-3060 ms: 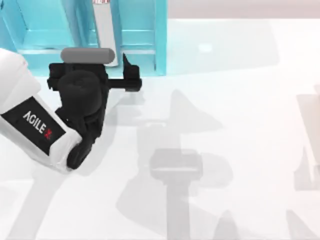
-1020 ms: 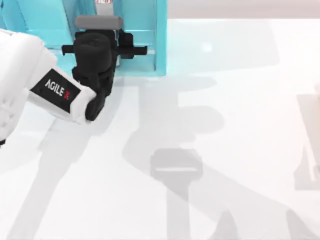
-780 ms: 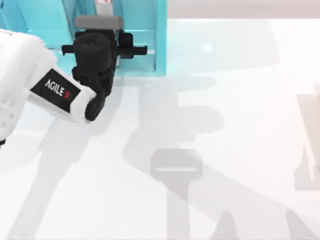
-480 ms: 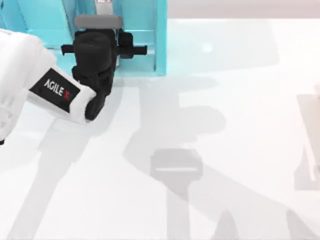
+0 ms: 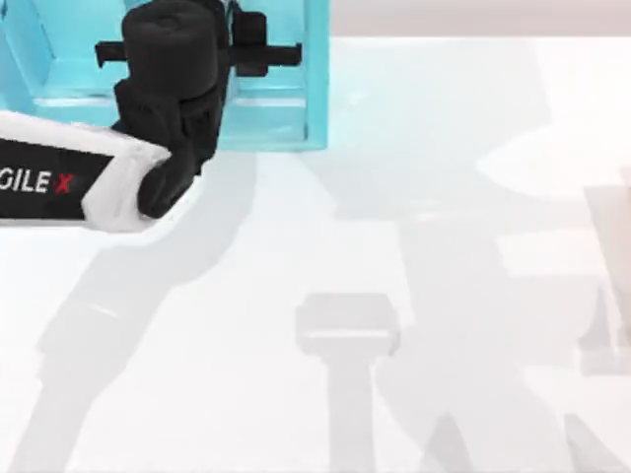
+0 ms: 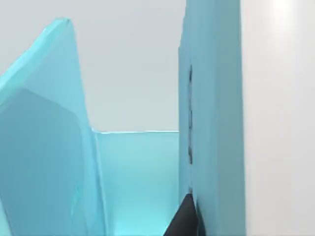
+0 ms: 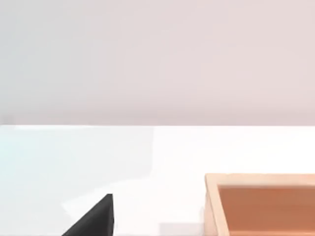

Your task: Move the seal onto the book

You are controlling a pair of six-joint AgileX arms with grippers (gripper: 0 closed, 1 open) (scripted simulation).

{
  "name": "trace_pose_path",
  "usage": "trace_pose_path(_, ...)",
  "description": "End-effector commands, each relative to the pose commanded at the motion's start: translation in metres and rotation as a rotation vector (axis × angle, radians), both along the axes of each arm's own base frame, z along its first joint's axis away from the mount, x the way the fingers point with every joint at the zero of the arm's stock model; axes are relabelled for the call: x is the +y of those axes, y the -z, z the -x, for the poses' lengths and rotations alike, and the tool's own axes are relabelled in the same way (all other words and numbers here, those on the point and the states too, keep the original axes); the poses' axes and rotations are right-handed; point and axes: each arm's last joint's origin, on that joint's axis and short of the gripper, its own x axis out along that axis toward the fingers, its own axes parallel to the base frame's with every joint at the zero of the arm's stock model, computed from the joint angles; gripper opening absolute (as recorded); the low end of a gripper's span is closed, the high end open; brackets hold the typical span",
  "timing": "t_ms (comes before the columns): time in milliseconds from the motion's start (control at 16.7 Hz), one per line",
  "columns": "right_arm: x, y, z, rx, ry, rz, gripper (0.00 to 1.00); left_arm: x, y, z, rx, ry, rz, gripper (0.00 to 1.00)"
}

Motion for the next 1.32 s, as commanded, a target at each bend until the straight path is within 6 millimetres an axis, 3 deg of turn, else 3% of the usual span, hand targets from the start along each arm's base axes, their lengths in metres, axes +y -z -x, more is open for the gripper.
trace_pose_path(180, 0.000, 0.000, 0.000, 0.000, 0.000, 0.000, 1.00, 0.004, -0.048, 0.049, -0.013, 0.000, 0.009, 0.00)
trace_pose_path(300, 0.000, 0.000, 0.000, 0.000, 0.000, 0.000, 1.00, 0.009, -0.069, 0.081, -0.018, 0.003, 0.015, 0.00)
trace_pose_path(540, 0.000, 0.000, 0.000, 0.000, 0.000, 0.000, 1.00, 0.018, -0.084, 0.124, -0.004, 0.007, 0.009, 0.00)
trace_pose_path(1020, 0.000, 0.000, 0.000, 0.000, 0.000, 0.000, 1.00, 0.019, -0.083, 0.129, 0.006, 0.004, 0.010, 0.00)
trace_pose_path(1320, 0.000, 0.000, 0.000, 0.000, 0.000, 0.000, 1.00, -0.010, -0.072, 0.127, 0.062, -0.025, 0.164, 0.00)
